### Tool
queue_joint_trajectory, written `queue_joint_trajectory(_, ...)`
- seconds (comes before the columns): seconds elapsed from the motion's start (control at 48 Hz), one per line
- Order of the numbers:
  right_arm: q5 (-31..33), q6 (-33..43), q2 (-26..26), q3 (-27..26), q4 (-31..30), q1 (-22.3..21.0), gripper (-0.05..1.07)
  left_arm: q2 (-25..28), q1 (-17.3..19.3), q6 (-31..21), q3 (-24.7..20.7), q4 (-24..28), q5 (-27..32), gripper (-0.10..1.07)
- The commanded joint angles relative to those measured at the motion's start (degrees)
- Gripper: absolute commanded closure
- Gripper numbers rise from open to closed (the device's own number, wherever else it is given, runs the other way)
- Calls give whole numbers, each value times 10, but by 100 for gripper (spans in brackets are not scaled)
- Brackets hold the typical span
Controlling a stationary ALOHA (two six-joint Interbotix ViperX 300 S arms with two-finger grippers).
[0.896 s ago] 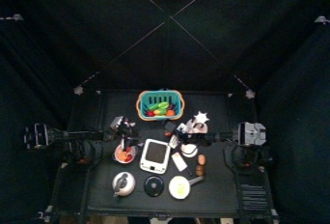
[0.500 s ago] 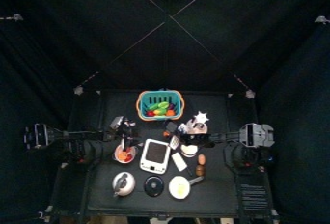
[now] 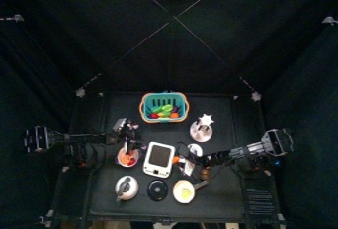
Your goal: Place carrot bottom into pan
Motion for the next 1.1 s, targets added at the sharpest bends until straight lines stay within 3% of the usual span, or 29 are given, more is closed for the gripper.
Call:
queue_joint_trajectory(0.0, -13, 1, -20, -3, 34, 44, 32, -7, -1, 1, -11, 0, -3, 21)
queue_joint_trajectory(0.25, -66, 1, 37, -6, 128, 110, 32, -20, -3, 0, -7, 1, -3, 21)
queue_joint_trajectory(0.562, -95, 4, 112, -26, 145, 118, 30, -26, -13, 0, -7, -1, -3, 21)
queue_joint_trajectory(0.75, -95, 0, 116, -26, 185, 115, 24, -26, -18, -1, -5, 0, -3, 21)
queue_joint_trajectory(1.083, -91, 0, 111, -31, 157, 113, 6, -26, -25, -2, -2, -1, -3, 21)
